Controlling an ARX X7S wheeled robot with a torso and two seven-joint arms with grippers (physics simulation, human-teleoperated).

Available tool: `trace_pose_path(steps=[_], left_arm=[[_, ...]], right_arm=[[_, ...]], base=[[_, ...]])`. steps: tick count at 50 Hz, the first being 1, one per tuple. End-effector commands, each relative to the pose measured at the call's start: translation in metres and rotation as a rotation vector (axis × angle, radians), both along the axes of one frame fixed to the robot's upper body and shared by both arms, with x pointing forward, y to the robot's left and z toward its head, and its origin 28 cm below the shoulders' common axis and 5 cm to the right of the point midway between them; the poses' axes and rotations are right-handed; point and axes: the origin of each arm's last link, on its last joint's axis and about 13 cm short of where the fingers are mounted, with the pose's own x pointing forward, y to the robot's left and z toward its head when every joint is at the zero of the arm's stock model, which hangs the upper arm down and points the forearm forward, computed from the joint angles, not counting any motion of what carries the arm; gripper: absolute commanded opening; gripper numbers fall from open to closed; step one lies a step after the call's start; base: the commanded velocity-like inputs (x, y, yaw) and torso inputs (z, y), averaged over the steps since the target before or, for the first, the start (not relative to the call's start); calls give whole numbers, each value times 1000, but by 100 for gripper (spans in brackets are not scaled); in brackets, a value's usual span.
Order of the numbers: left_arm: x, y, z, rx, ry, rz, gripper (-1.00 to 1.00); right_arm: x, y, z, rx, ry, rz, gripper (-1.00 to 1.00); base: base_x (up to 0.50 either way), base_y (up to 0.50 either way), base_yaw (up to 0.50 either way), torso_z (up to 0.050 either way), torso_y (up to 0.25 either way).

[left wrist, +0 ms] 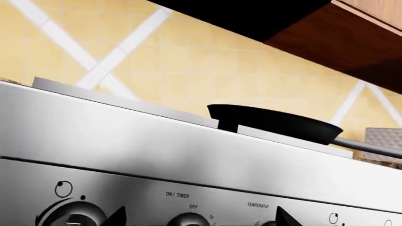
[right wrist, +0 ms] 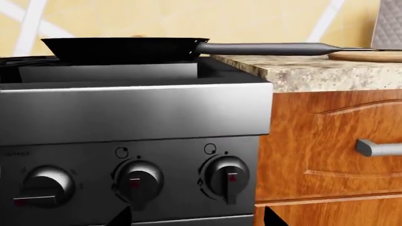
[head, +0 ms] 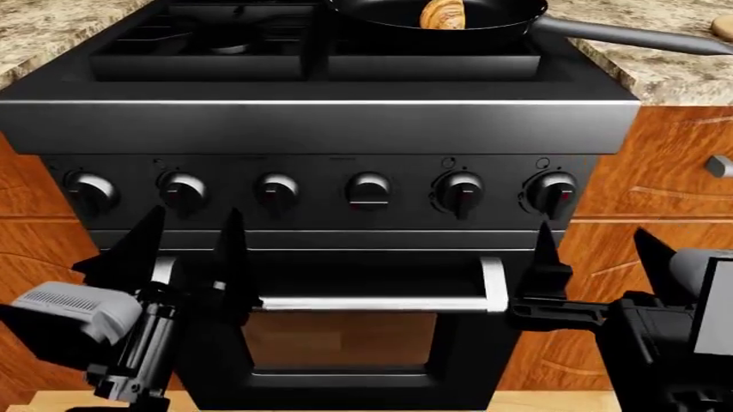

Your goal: Pick the croissant and place it on the pan. Then turn on the stove to warm the croissant.

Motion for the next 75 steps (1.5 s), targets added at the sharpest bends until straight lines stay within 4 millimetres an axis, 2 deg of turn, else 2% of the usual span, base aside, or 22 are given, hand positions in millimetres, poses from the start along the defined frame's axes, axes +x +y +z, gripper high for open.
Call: trace_pose_path(steps=[1,16,48,75], left_arm=[[2,0,0,-14,20,1,100],[4,0,0,-15,24,4,100],[10,1,-3,-10,47,20,100],[17,1,-5,-8,66,42,100]], right_arm=[[17,-6,-11,-48,-72,15,100],[24,-9,-9,-37,-84,12,100],[62,-26,-21,35,-56,19,100],[90,-35,-30,31,-13,29,100]], base=[[0,0,0,0,0],[0,0,0,0,0],[0,0,0,0,0],[0,0,0,0,0]])
